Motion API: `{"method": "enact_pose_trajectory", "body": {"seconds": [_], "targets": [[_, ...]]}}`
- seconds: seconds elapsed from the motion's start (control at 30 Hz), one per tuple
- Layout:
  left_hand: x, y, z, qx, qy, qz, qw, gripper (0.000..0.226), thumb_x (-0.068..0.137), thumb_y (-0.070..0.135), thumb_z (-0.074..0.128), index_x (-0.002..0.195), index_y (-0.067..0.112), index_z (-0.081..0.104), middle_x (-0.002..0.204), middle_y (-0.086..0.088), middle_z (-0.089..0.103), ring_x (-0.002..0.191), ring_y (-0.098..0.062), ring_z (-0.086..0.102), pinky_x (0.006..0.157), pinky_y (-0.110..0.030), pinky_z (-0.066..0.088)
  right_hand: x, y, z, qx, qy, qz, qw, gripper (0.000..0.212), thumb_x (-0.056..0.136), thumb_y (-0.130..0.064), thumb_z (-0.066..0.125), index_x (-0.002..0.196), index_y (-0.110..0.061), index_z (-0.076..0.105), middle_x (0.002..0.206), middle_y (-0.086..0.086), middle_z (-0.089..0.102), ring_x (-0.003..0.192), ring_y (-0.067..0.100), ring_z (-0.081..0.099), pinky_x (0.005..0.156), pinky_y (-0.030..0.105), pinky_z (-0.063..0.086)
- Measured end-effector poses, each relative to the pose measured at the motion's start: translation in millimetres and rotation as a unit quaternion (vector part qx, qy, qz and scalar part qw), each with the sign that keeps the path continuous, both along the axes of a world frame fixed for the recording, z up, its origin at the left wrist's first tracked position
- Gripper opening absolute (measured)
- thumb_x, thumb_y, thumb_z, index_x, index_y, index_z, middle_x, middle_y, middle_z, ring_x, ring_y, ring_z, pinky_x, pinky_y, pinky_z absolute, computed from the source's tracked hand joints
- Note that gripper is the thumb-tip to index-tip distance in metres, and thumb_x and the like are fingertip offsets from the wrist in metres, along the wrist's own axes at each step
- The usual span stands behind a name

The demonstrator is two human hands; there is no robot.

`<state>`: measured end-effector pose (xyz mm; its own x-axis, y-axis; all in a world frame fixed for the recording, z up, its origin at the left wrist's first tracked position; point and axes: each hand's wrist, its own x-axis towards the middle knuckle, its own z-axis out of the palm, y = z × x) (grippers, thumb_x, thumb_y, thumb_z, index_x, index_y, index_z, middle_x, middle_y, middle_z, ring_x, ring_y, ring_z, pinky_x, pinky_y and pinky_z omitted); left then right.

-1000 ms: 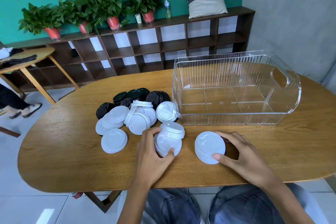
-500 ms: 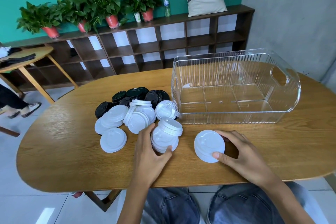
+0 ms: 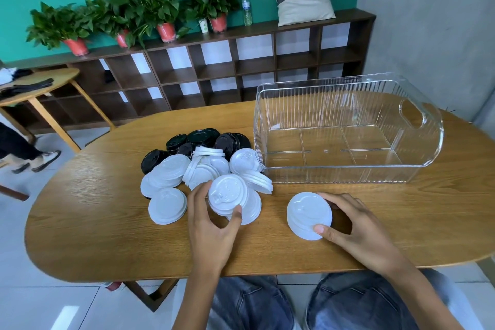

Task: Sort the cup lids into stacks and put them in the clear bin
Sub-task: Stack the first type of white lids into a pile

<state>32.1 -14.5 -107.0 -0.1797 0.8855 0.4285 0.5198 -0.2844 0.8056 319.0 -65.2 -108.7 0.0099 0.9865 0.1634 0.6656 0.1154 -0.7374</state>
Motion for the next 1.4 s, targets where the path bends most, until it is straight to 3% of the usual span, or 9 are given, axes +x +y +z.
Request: {"method": "enact_pose_trajectory", "body": {"seconds": [0.27, 0.37, 0.5, 0.63, 0.77, 0.9, 1.1, 1.23, 1.4], "targets": [[0.2, -0.3, -0.4, 0.008, -0.013, -0.015, 1.000, 0.061, 0.078, 0.033, 0.079, 0.134, 0.028, 0.053, 0.125, 0.016, 0.055, 0.119, 0.001, 0.052, 0.098, -0.015, 0.041, 0.2, 0.3, -1.2, 0.000, -0.003, 0.000, 1.000, 0.072, 0.073, -0.072, 0.062, 0.138, -0.044, 0.051, 0.120, -0.030, 0.054, 0.121, -0.003, 0.045, 0.097, 0.026, 0.039], [0.4, 0.4, -0.8, 0.015, -0.018, -0.014, 1.000, 0.061, 0.080, 0.031, 0.083, 0.132, 0.037, 0.051, 0.124, 0.023, 0.053, 0.113, 0.001, 0.054, 0.091, -0.005, 0.039, 0.6, 0.1, -1.2, 0.000, -0.003, 0.000, 1.000, 0.071, 0.073, -0.072, 0.062, 0.138, -0.044, 0.051, 0.120, -0.031, 0.054, 0.122, -0.004, 0.044, 0.096, 0.024, 0.038], [-1.0, 1.9, -4.5, 0.014, -0.015, -0.010, 1.000, 0.065, 0.079, 0.021, 0.087, 0.131, 0.039, 0.051, 0.121, 0.024, 0.054, 0.107, -0.006, 0.056, 0.088, -0.006, 0.041, 0.4, 0.2, -1.2, -0.001, -0.005, -0.001, 1.000, 0.071, 0.073, -0.071, 0.062, 0.137, -0.044, 0.051, 0.120, -0.030, 0.054, 0.122, -0.004, 0.044, 0.096, 0.025, 0.039], [-1.6, 2.7, -5.2, 0.015, -0.008, -0.017, 1.000, 0.062, 0.078, 0.023, 0.087, 0.133, 0.026, 0.058, 0.123, 0.009, 0.060, 0.110, -0.011, 0.057, 0.087, -0.009, 0.043, 0.1, -0.1, -1.1, 0.001, -0.007, 0.000, 1.000, 0.069, 0.073, -0.070, 0.062, 0.137, -0.044, 0.051, 0.120, -0.030, 0.054, 0.121, -0.004, 0.044, 0.096, 0.025, 0.039], [-1.4, 1.6, -4.3, 0.014, -0.008, -0.022, 1.000, 0.061, 0.079, 0.025, 0.085, 0.135, 0.022, 0.059, 0.127, 0.006, 0.061, 0.118, -0.011, 0.056, 0.093, -0.028, 0.051, 0.2, -0.1, -1.2, 0.004, -0.005, 0.000, 1.000, 0.068, 0.072, -0.070, 0.062, 0.135, -0.047, 0.051, 0.118, -0.032, 0.054, 0.120, -0.005, 0.044, 0.095, 0.013, 0.034], [4.9, -3.4, 0.1, 0.028, 0.015, -0.058, 0.998, 0.064, 0.080, 0.037, 0.084, 0.135, 0.016, 0.060, 0.131, 0.002, 0.060, 0.124, -0.018, 0.056, 0.100, -0.041, 0.051, -0.1, 1.0, -3.0, 0.002, -0.006, -0.002, 1.000, 0.068, 0.072, -0.072, 0.062, 0.135, -0.049, 0.050, 0.117, -0.035, 0.052, 0.120, -0.007, 0.043, 0.094, 0.015, 0.035], [45.4, -21.6, 7.2, 0.049, -0.020, -0.128, 0.990, 0.068, 0.081, 0.053, 0.074, 0.140, 0.025, 0.057, 0.133, 0.014, 0.061, 0.114, -0.009, 0.059, 0.092, -0.014, 0.045, 0.6, 1.3, -3.5, 0.008, 0.017, 0.009, 1.000, 0.060, 0.078, -0.074, 0.057, 0.134, -0.054, 0.046, 0.119, -0.032, 0.054, 0.121, -0.005, 0.046, 0.096, 0.020, 0.037], [73.5, -28.4, 3.3, 0.021, 0.013, -0.179, 0.984, 0.073, 0.079, 0.055, 0.074, 0.145, 0.035, 0.048, 0.134, 0.025, 0.055, 0.117, -0.009, 0.059, 0.096, -0.023, 0.050, 2.9, -0.8, -1.5, 0.020, 0.095, 0.014, 0.995, 0.055, 0.092, -0.069, 0.042, 0.138, -0.042, 0.052, 0.121, -0.020, 0.061, 0.121, 0.004, 0.054, 0.106, 0.034, 0.042], [83.5, -29.5, -4.0, -0.026, 0.042, -0.188, 0.981, 0.076, 0.076, 0.064, 0.069, 0.144, 0.051, 0.036, 0.124, 0.042, 0.043, 0.115, -0.013, 0.056, 0.103, -0.029, 0.047, 3.1, -0.3, 0.1, 0.020, 0.115, 0.013, 0.993, 0.041, 0.098, -0.055, 0.045, 0.135, -0.040, 0.056, 0.125, -0.016, 0.063, 0.123, 0.007, 0.056, 0.107, 0.041, 0.043]]}}
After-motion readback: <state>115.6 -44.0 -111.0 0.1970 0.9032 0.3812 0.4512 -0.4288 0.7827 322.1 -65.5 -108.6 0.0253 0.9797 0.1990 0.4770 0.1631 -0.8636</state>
